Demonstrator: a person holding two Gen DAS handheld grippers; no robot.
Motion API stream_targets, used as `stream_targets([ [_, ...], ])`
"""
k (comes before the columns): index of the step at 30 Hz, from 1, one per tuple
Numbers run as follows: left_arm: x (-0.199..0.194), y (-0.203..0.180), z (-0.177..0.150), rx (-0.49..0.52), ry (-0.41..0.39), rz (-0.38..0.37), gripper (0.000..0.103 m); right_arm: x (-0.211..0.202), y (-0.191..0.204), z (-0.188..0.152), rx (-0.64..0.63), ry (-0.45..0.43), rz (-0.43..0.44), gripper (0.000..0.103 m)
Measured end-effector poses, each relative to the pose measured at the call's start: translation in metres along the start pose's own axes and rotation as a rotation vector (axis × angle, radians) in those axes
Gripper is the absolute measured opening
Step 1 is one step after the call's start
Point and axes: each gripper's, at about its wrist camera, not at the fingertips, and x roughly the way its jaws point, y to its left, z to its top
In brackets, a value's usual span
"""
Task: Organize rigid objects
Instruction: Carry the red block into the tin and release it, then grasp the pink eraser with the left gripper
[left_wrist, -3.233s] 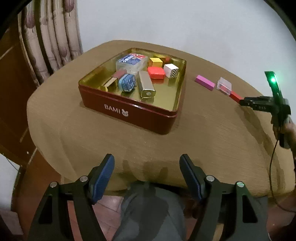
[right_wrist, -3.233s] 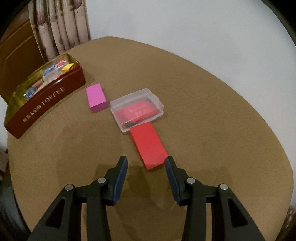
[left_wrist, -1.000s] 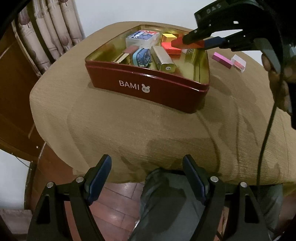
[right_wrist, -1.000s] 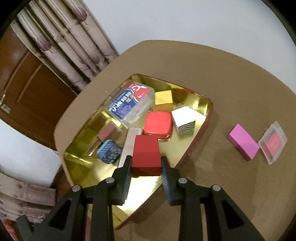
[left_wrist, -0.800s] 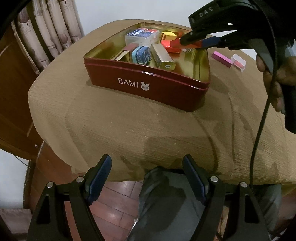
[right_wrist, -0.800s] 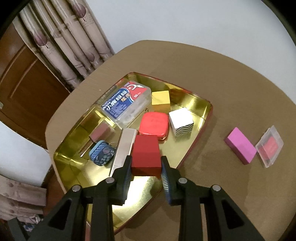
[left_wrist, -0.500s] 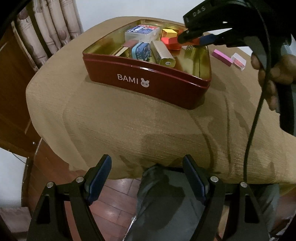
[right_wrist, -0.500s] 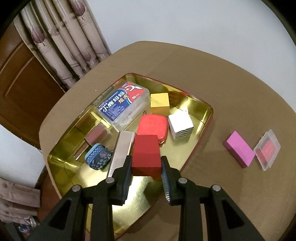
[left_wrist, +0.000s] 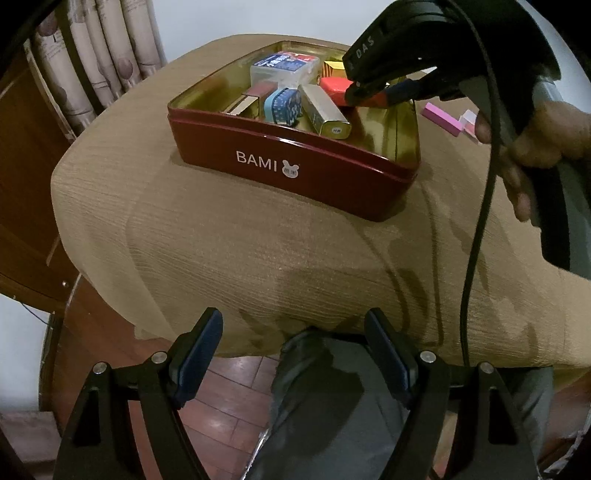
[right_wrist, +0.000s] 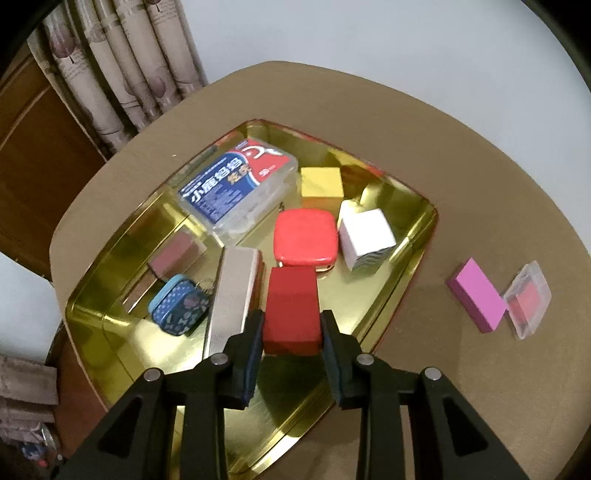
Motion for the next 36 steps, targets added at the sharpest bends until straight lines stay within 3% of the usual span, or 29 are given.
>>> stream_targets([
  [5,0.001,0.0,0.0,-0.009,0.005,-0.001,0.075,0.001,0.0,0.005,-0.004,0.008,-0.012,0.032],
  [8,0.0,0.0,0.001,-0.008,0.002,0.002,0.075,-0.002,-0.008,0.005,0.047,-0.006,0.073,0.035],
  [11,-0.001,0.001,0.001,-0.011,-0.007,0.001,0.075,-0.029,-0.033,-0.003,0.127,-0.129,0.122,0.035],
  [15,-0.002,-0.002,-0.002,-0.005,-0.007,-0.005,0.075,-0.053,-0.088,-0.031,0.265,-0.232,0.088,0.036],
  [18,-0.002,-0.008,-0.005,0.011,-0.002,-0.01,0.075,-0.055,-0.138,-0.065,0.321,-0.249,-0.058,0.036],
  [22,-0.005,-0.022,-0.008,0.048,-0.015,-0.025,0.075,-0.05,-0.206,-0.115,0.369,-0.21,-0.256,0.036],
  [26,-0.013,-0.04,-0.008,0.085,-0.012,-0.087,0.075,-0.049,-0.254,-0.152,0.394,-0.178,-0.38,0.036],
  [32,-0.033,-0.091,0.027,0.09,-0.014,-0.227,0.075,-0.053,-0.28,-0.176,0.397,-0.238,-0.383,0.041],
  [36,-0.036,-0.122,0.071,-0.019,-0.011,-0.283,0.075,-0.055,-0.285,-0.185,0.403,-0.275,-0.341,0.043],
])
